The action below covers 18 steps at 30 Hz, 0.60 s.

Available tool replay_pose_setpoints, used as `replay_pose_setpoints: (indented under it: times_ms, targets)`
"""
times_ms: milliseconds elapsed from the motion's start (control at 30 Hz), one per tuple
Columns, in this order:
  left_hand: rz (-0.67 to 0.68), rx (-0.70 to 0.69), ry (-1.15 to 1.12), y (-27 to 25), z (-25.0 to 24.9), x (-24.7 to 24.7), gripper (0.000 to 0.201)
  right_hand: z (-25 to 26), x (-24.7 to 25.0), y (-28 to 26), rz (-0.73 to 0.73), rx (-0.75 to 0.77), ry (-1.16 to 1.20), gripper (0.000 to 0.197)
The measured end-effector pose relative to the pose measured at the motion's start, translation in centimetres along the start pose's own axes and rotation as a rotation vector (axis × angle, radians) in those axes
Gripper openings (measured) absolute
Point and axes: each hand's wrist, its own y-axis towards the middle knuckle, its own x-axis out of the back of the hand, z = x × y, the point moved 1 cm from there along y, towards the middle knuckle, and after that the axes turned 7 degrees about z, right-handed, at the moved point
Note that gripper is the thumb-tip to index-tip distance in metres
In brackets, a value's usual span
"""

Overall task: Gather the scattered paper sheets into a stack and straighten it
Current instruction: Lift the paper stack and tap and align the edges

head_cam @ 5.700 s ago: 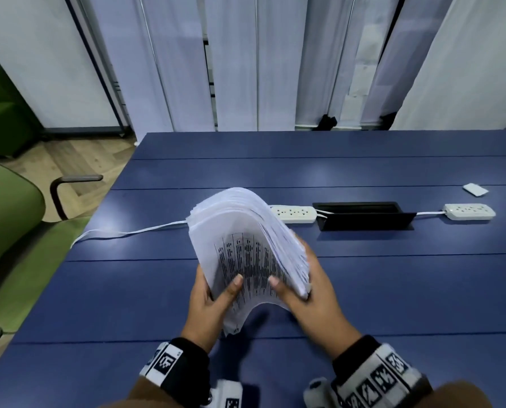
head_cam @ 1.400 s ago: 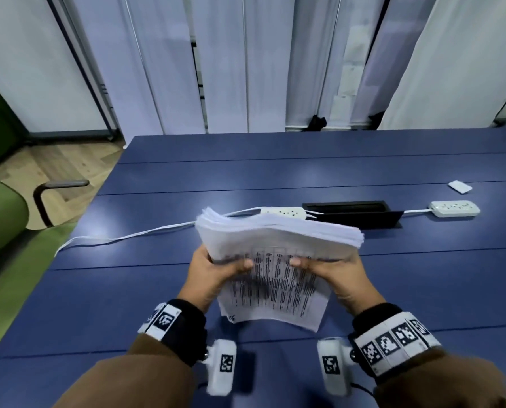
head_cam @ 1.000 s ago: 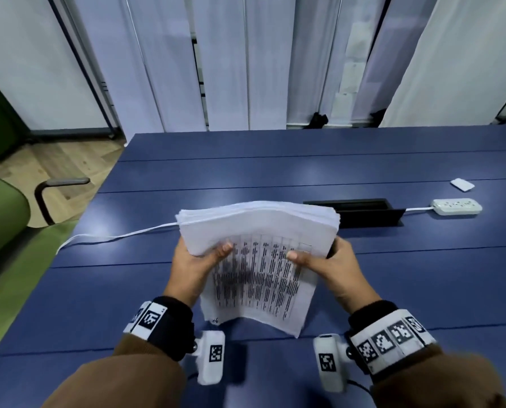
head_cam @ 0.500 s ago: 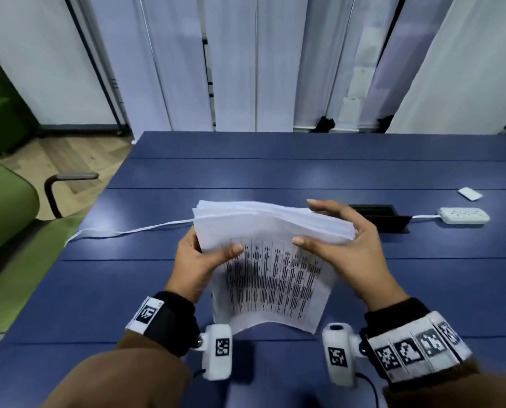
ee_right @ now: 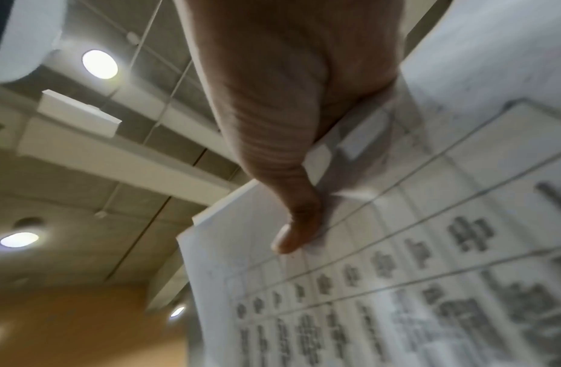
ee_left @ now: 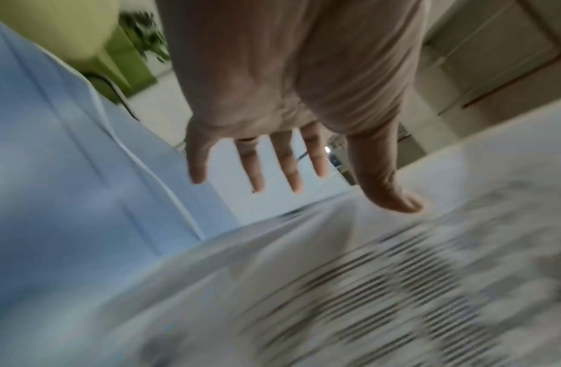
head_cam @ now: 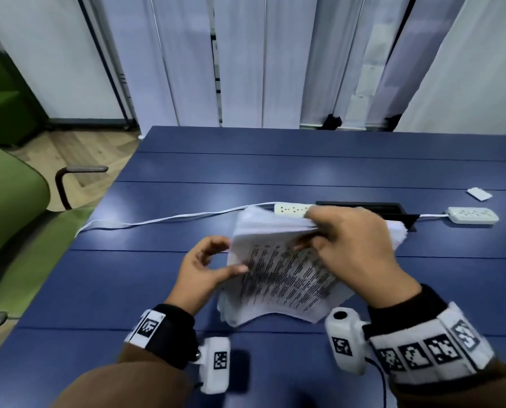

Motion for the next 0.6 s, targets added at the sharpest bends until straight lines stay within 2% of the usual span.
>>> replay_pose_setpoints:
  times_ms: [67, 133, 167, 233, 300, 367, 433, 500, 533, 600]
  targets:
    - [-0.114, 0.101, 0.102, -1.1, 2.6, 3.3, 0.099, -2.2, 0.7, -0.5, -0.040, -0.166, 0.395, 0.019]
    - [-0.167, 0.165, 0.003, -2.2, 4.3, 5.0, 0.120, -4.3, 0.6, -1.3, -0.117, -0.271, 0.900, 0.028]
    - [-0.131, 0.170, -0.080, -2.4, 5.0, 5.4, 0.119, -5.3, 0.2, -1.8, -0.154, -0.295, 1.089, 0.030]
    - [-0.066, 0.222, -0.159, -2.7, 5.5, 5.2, 0.092, -6.5, -1.6, -2.8, -0.172, -0.366, 1.310, 0.029]
    - [-0.043, 0.296, -0.146, -2.5, 5.4, 5.0, 0.065, -7.1, -4.2, -3.7, -0.166, -0.420, 1.432, 0.031]
    - [-0.128, 0.313, -0.133, -2.1, 4.9, 5.1, 0.043, -7.6, -7.0, -4.4, -0.161, -0.473, 1.512, 0.044]
    - [-0.168, 0.156, -0.196, -1.3, 3.5, 4.6, 0.051, -8.0, -9.3, -4.9, -0.176, -0.497, 1.595, 0.067]
    - [-0.177, 0.080, -0.223, -0.9, 2.5, 3.9, 0.076, -8.2, -10.4, -5.1, -0.196, -0.537, 1.639, 0.086]
    - [-0.181, 0.070, -0.219, -0.8, 2.4, 3.7, 0.082, -8.3, -10.7, -5.2, -0.191, -0.556, 1.638, 0.090]
    - [-0.171, 0.066, -0.231, -1.1, 2.9, 3.7, 0.075, -8.5, -11.3, -5.4, -0.143, -0.554, 1.580, 0.082]
